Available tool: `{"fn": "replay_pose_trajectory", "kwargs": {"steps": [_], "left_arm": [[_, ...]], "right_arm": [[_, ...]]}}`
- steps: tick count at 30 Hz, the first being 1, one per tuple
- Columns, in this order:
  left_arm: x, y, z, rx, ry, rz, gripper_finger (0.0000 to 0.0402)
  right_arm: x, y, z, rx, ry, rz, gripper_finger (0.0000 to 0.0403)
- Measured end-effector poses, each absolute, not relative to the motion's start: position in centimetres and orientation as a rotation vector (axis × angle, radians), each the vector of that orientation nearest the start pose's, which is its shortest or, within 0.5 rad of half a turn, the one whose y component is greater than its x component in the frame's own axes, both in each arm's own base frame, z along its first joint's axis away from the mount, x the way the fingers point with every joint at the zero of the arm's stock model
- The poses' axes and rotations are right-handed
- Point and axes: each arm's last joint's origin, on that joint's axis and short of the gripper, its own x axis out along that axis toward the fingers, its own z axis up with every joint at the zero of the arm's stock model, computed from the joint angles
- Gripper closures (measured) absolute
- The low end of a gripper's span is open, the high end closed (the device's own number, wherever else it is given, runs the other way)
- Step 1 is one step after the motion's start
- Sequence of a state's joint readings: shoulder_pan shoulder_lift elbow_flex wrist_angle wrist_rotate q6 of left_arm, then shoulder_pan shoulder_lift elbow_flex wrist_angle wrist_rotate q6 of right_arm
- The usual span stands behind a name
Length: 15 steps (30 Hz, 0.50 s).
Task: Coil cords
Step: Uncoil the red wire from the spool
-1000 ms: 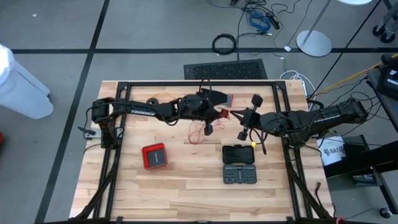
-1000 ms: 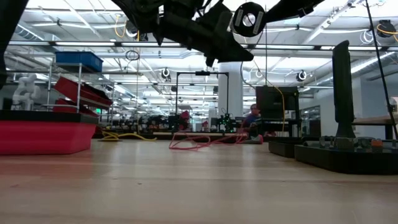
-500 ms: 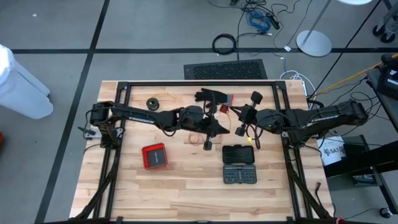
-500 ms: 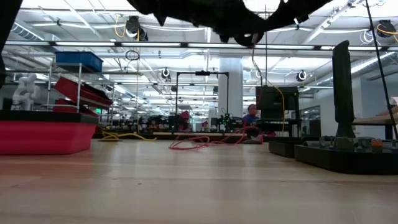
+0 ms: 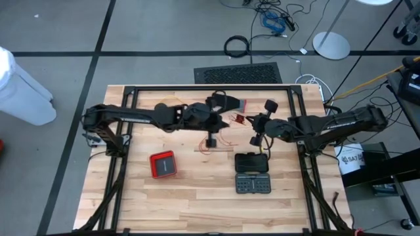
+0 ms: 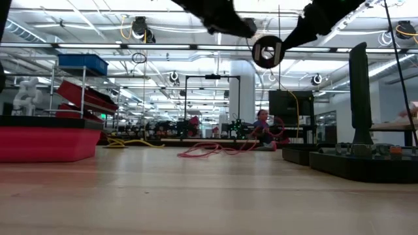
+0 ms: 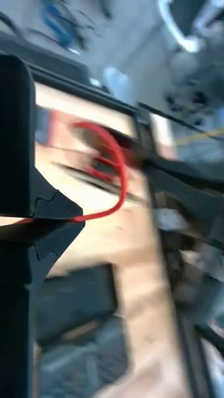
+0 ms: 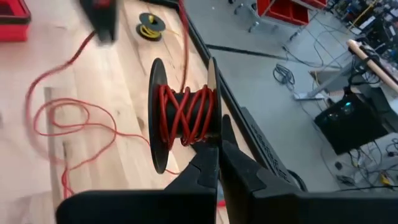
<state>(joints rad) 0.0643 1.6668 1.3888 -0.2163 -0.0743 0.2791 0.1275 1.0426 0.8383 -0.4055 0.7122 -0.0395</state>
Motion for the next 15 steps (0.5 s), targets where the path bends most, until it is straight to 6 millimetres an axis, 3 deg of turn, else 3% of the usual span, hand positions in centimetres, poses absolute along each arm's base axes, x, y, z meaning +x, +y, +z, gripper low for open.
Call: {"fn": "replay_pose_trajectory", "kwargs": {"steps": [6,10,15], "left_arm": [[36.5,4.7,30.2,0.259,0.687,0.174,0.0401],[37.6,4.9,28.7,0.206,0.692,0.134,0.0401],[40.0,3.2,26.3,0.184,0.649,0.013,0.0401]], "right_arm": [[20.9,1.5,30.7,-0.260,0.431,-0.503,0.0403],[21.3,1.7,32.1,-0.244,0.300,-0.467,0.0403],[21.6,1.2,33.1,-0.253,0.213,-0.548,0.0403]]}}
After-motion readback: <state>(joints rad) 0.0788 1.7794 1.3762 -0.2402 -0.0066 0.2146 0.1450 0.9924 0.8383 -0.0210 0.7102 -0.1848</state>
